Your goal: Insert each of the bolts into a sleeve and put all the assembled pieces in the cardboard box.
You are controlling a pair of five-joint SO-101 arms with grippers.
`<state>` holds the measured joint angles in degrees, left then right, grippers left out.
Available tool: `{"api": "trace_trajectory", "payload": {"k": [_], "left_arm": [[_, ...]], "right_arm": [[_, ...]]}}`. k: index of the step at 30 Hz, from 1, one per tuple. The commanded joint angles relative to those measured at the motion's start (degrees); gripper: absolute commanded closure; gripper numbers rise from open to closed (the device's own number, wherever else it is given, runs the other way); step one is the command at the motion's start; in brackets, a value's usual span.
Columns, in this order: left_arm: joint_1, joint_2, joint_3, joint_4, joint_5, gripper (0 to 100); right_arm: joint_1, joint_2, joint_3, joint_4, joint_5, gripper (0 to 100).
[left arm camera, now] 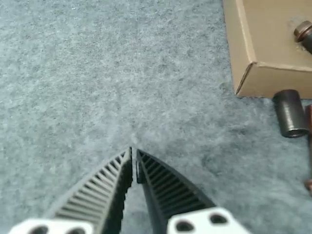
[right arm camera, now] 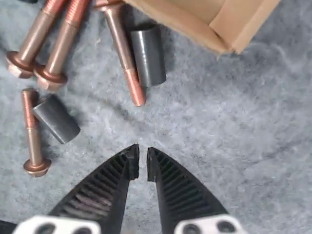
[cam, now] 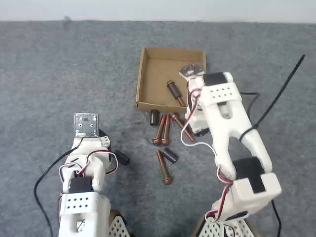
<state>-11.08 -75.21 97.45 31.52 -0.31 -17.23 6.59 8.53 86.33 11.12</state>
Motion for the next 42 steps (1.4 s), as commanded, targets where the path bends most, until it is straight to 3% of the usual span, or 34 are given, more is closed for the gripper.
{"api": "trace_trajectory", "payload": {"k": [1,13,20,31,42], "left_arm": [[-0.2,-1.0,-0.5,-0.3,-0.3,99],[-0.2,-1.0,-0.5,-0.3,-0.3,99],[-0.2,-1.0,-0.5,-0.3,-0.3,99],[-0.2,-1.0,-0.5,-0.3,-0.3,99],[-0.2,-1.0,-0.5,-0.3,-0.3,99]], "right_arm": [[-1.5,-5.3,3.3,-4.1,-0.1,99.2],[-9.6,-0.9,6.0,-15.1,0.6,98.7],[-9.4,0.0,5.8,-15.6,7.6,86.3],[-5.0,1.5,6.0,-23.6,9.3,89.3],[-4.3,9.9,5.5,-28.6,16.2,89.3]]}}
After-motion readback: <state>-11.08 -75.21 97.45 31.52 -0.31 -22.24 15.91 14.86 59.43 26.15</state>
